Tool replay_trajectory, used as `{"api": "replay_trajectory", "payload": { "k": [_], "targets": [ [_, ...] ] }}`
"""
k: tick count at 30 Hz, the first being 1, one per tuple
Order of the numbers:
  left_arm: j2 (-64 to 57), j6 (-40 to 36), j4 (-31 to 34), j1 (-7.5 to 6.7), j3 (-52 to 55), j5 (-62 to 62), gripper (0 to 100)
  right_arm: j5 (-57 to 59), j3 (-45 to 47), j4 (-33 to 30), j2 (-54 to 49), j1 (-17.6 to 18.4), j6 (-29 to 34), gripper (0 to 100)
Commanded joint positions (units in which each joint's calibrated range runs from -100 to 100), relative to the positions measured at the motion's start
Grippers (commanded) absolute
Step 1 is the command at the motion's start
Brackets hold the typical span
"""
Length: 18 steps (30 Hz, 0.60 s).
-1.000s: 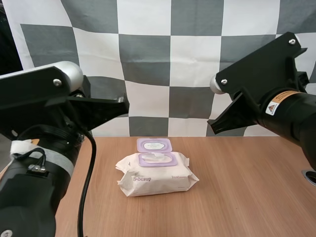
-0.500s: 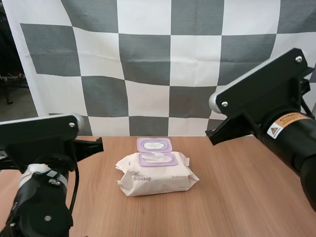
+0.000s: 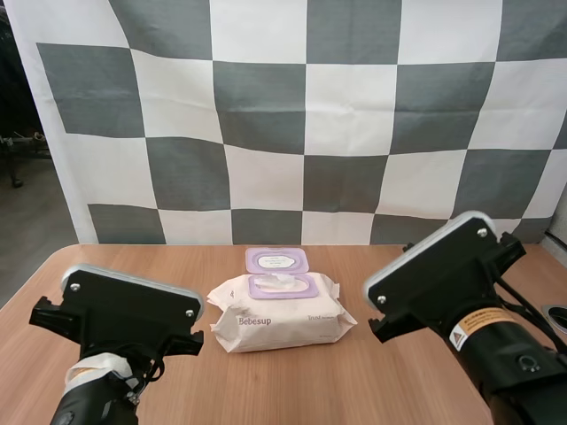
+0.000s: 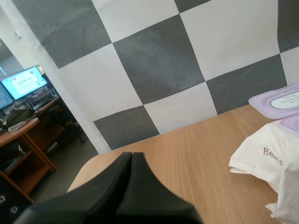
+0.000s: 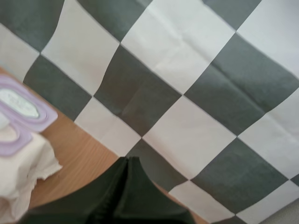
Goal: Open the wet wipes lid
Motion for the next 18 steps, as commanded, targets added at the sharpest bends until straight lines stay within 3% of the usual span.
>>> {"api": "replay_trajectory", "payload": {
  "k": [1, 6, 13, 18],
  "targets": [
    [-0.8, -0.2, 1.5, -1.05, 0.0, 2.1, 0, -6.1, 8.4, -0.3, 0.0, -0.6, 0.0, 0],
    [-0.8, -4.7, 1.5, -2.28, 0.0, 10.1, 0, -9.6, 8.4, 1.9, 0.1, -0.9, 1.0, 0],
    [-0.8, -11.4, 1.5, -2.5, 0.0, 11.9, 0, -11.5, 8.4, 20.7, 0.1, -0.9, 1.1, 0],
    [-0.8, -18.0, 1.5, -3.29, 0.0, 12.3, 0, -6.8, 8.4, 24.1, 0.1, -0.9, 1.1, 0]
  ]
}}
